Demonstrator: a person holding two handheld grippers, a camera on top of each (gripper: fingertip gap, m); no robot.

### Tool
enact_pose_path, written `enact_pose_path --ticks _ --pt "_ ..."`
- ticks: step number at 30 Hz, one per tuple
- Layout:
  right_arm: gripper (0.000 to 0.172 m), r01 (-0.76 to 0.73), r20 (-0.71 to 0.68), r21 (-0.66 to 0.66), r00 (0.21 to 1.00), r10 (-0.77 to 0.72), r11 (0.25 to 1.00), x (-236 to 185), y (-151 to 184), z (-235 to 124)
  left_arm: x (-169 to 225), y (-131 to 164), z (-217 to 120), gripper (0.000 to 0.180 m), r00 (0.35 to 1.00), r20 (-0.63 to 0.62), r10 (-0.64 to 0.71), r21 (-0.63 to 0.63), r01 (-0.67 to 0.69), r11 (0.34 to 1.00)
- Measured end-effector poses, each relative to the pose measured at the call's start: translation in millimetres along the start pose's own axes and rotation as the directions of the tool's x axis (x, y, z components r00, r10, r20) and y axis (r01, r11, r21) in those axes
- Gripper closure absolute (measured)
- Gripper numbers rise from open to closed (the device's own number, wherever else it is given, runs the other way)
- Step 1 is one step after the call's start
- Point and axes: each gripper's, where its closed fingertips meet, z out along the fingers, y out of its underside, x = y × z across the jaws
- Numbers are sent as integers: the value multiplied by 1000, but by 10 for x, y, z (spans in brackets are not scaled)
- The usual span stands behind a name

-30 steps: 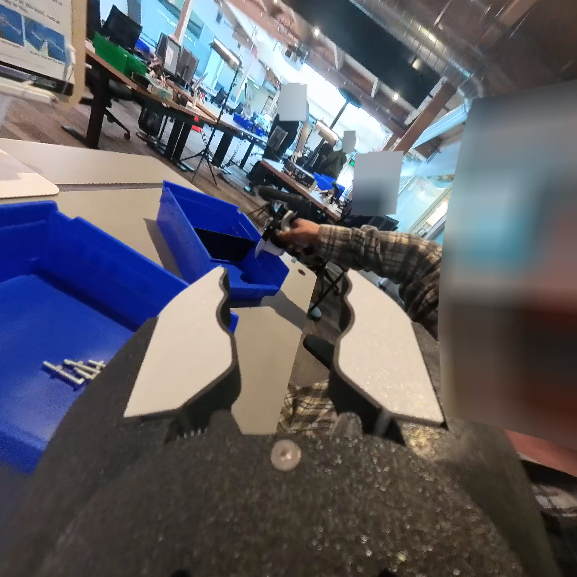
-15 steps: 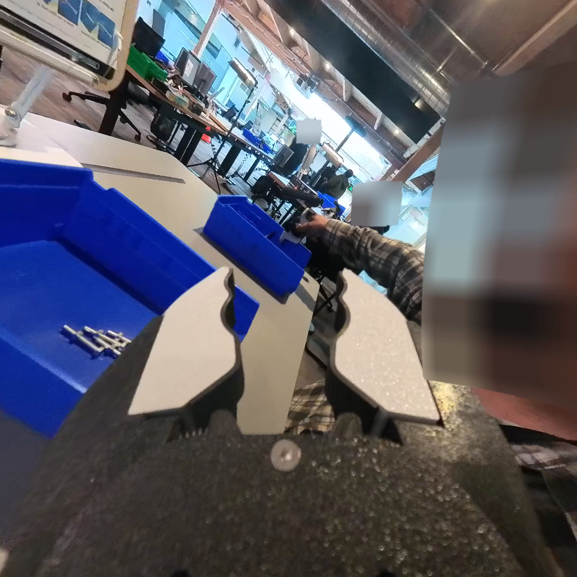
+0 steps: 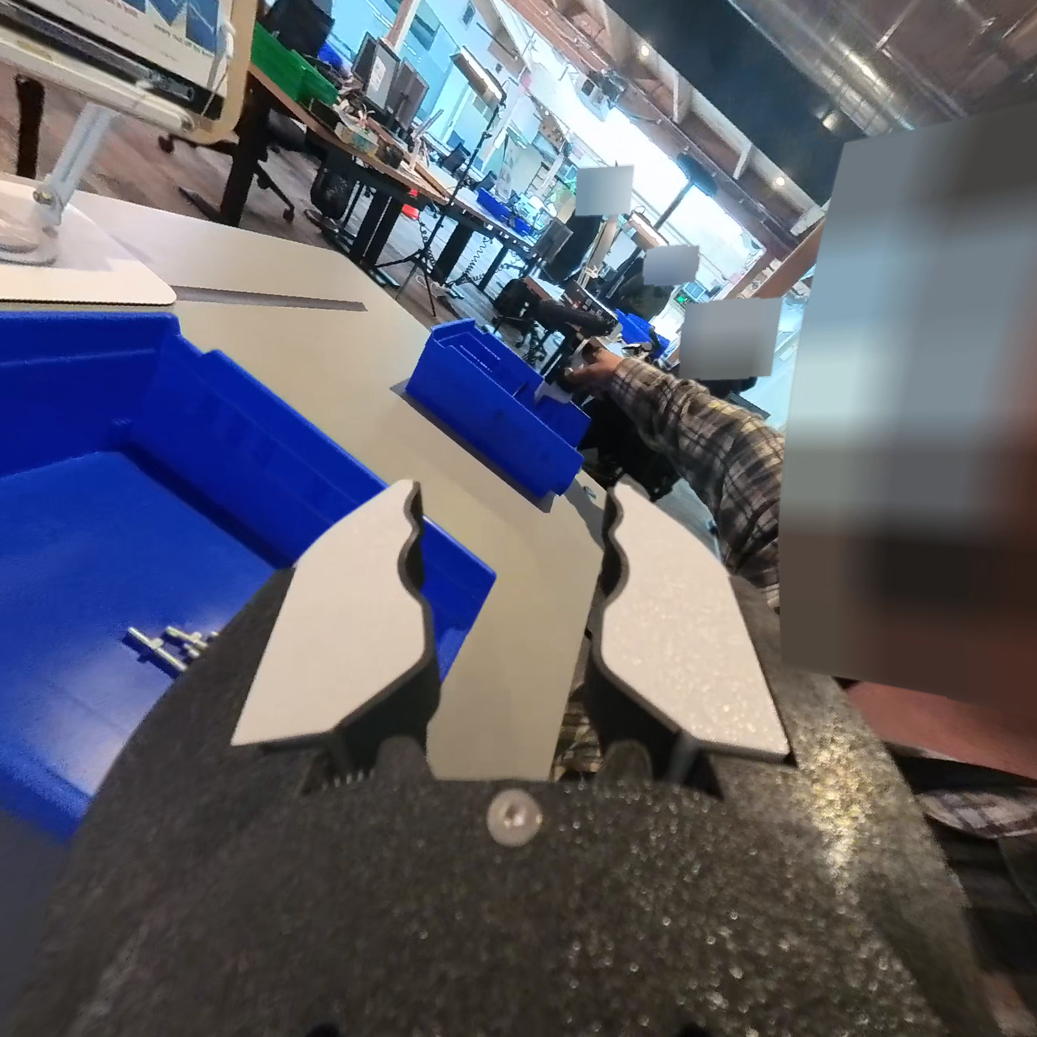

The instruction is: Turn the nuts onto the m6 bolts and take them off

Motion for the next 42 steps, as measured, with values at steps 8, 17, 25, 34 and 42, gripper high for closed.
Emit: enact_pose_path --ticks 8,17,25,34,42 --pt "168 17 14 3 1000 -17 1000 103 -21 -7 -3 -43 154 119 999 37 21 -23 -20 1000" --pt "168 -36 14 14 999 36 999 146 110 -10 11 18 72 119 997 78 27 -41 -24 999" --pt "167 -71 -1 41 997 71 997 170 174 -17 -43 88 -44 118 992 122 16 -52 -10 999" --pt "109 2 32 702 999 -34 713 -652 -146 -1406 -660 253 -188 99 887 442 133 -317 16 948" --pt "111 136 118 811 915 -387 569 -2476 611 -1385 -1300 454 -526 71 694 694 192 -522 301 798"
